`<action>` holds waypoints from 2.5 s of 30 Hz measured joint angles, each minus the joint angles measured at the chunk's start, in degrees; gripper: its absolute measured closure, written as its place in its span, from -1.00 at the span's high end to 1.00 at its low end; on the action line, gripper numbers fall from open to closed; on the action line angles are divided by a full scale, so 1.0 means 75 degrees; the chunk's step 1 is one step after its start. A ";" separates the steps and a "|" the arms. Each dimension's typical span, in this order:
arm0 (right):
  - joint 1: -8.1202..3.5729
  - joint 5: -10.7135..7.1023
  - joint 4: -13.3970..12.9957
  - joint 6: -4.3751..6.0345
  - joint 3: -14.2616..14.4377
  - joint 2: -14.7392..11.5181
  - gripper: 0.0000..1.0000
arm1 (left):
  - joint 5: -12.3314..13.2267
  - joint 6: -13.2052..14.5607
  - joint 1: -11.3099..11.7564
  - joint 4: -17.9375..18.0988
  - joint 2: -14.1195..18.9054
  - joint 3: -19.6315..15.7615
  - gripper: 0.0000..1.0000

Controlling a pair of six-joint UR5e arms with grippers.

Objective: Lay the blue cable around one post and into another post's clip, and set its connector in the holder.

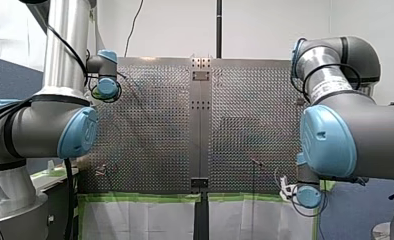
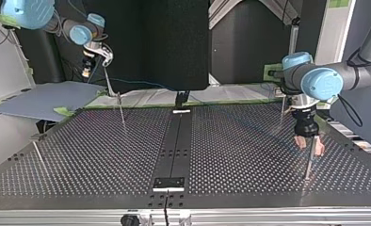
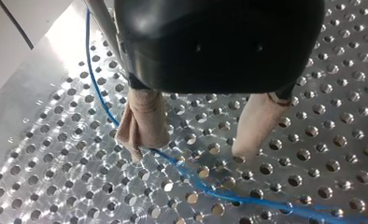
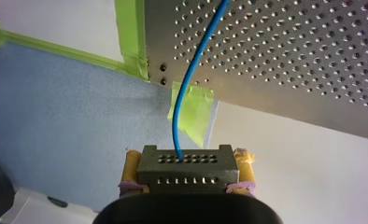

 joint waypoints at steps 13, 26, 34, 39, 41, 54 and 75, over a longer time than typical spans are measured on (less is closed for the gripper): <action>-0.0110 -0.1052 0.0655 -0.0942 -0.0524 0.0923 -0.97 | -0.0018 -0.0060 -0.0029 -0.0044 -0.0003 0.0001 1.00; -0.0363 -0.2031 0.1617 -0.1919 -0.0749 0.0710 -0.97 | -0.0094 -0.0049 -0.0093 -0.0138 -0.0004 -0.0005 1.00; -0.0500 -0.2640 0.2223 -0.2482 -0.0748 0.0337 -0.97 | -0.0105 -0.0038 -0.0128 -0.0134 -0.0006 -0.0005 1.00; -0.0510 -0.2994 0.2469 -0.2381 -0.0689 -0.0006 -0.97 | -0.0115 -0.0042 -0.0130 -0.0123 -0.0006 -0.0005 1.00; -0.0512 -0.3156 0.2398 -0.2243 -0.0574 -0.0166 -0.97 | -0.0117 -0.0039 -0.0131 -0.0122 -0.0005 -0.0005 1.00; -0.0544 -0.3184 0.1432 -0.1232 0.0057 -0.1191 -0.97 | -0.0121 -0.0043 -0.0123 -0.0066 -0.0006 -0.0007 1.00; -0.0611 -0.3042 -0.0254 0.0454 0.0203 -0.1361 -0.97 | -0.0124 -0.0043 -0.0124 -0.0063 -0.0006 -0.0007 1.00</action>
